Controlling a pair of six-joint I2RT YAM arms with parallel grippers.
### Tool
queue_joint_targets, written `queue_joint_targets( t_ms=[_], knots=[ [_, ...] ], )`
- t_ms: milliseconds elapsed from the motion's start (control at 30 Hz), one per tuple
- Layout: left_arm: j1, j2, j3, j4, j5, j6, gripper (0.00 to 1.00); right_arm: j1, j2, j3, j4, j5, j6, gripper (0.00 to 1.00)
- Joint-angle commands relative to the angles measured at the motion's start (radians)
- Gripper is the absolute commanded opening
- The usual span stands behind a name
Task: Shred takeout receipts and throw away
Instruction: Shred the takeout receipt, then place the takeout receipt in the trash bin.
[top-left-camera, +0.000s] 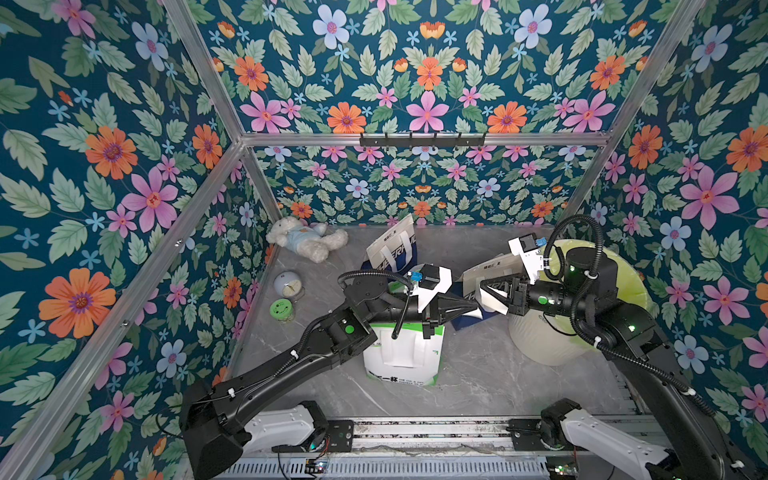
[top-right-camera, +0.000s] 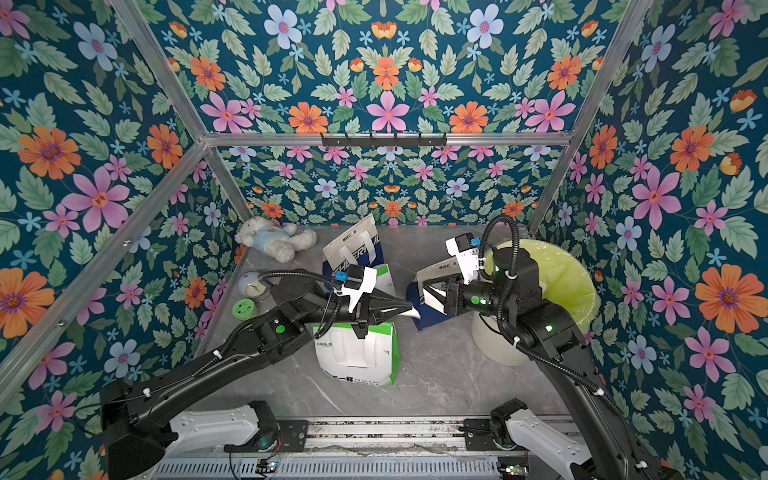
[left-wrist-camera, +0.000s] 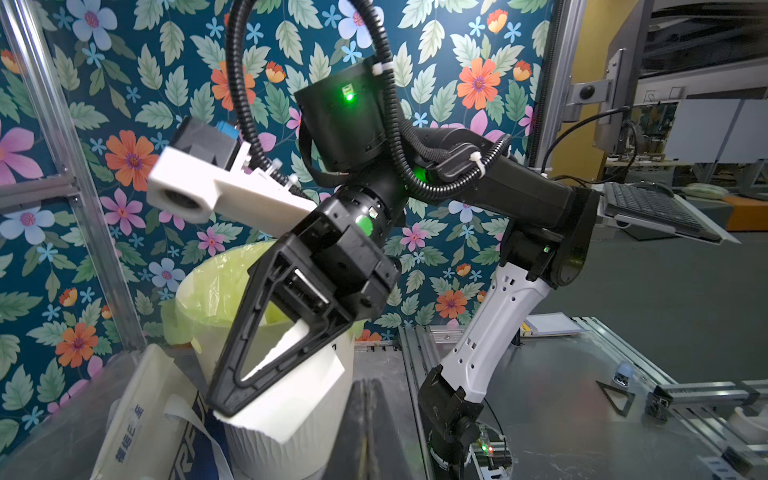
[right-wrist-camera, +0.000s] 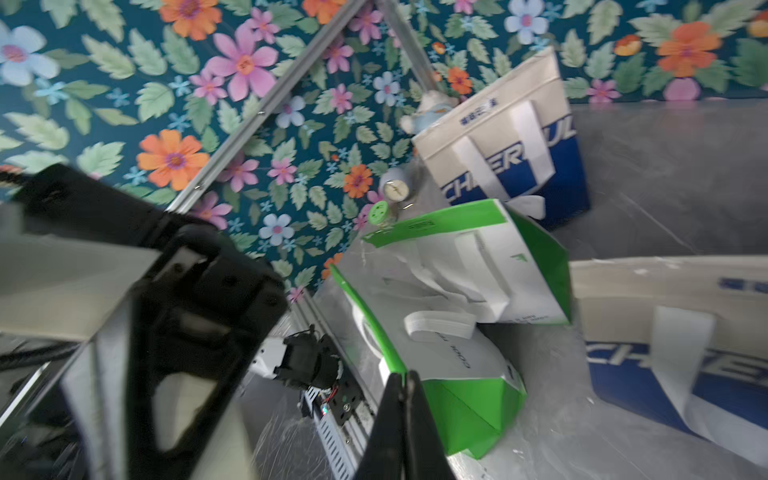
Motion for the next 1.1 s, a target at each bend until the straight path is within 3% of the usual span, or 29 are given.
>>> queue_joint_targets(
  t_ms=[0, 300, 433, 500, 633, 767, 833, 967, 1000, 1067],
  knots=[
    [-0.005, -0.028, -0.02, 0.118, -0.028, 0.062, 0.0, 0.004, -0.017, -0.005, -0.06, 0.256, 0.068, 0.0],
    [-0.007, -0.092, -0.065, 0.144, -0.195, 0.053, 0.0, 0.003, -0.065, 0.054, -0.115, 0.665, 0.032, 0.0],
    [-0.007, -0.065, -0.036, 0.082, -0.202, 0.044, 0.0, -0.021, -0.116, 0.048, -0.092, 0.884, -0.032, 0.0],
    [-0.006, -0.047, -0.023, 0.071, -0.196, 0.029, 0.0, -0.069, -0.118, 0.049, -0.115, 0.924, -0.049, 0.0],
    [-0.007, -0.016, 0.003, 0.039, -0.183, 0.013, 0.0, -0.193, -0.134, 0.012, -0.13, 0.903, -0.035, 0.0],
    [-0.007, 0.011, 0.026, 0.007, -0.181, 0.004, 0.0, -0.237, -0.136, -0.044, -0.097, 0.887, -0.067, 0.0],
    [-0.008, 0.028, 0.035, -0.016, -0.182, -0.001, 0.0, -0.283, -0.097, -0.059, -0.119, 0.82, -0.071, 0.0],
    [-0.013, 0.069, 0.07, -0.104, -0.193, -0.004, 0.0, -0.431, -0.057, -0.094, -0.146, 0.571, -0.004, 0.0],
    [-0.015, 0.074, 0.074, -0.116, -0.196, -0.005, 0.0, -0.45, -0.062, -0.101, -0.141, 0.528, 0.008, 0.12],
    [-0.019, 0.08, 0.073, -0.12, -0.202, -0.005, 0.0, -0.461, -0.061, -0.094, -0.152, 0.47, 0.007, 0.46]
  ],
)
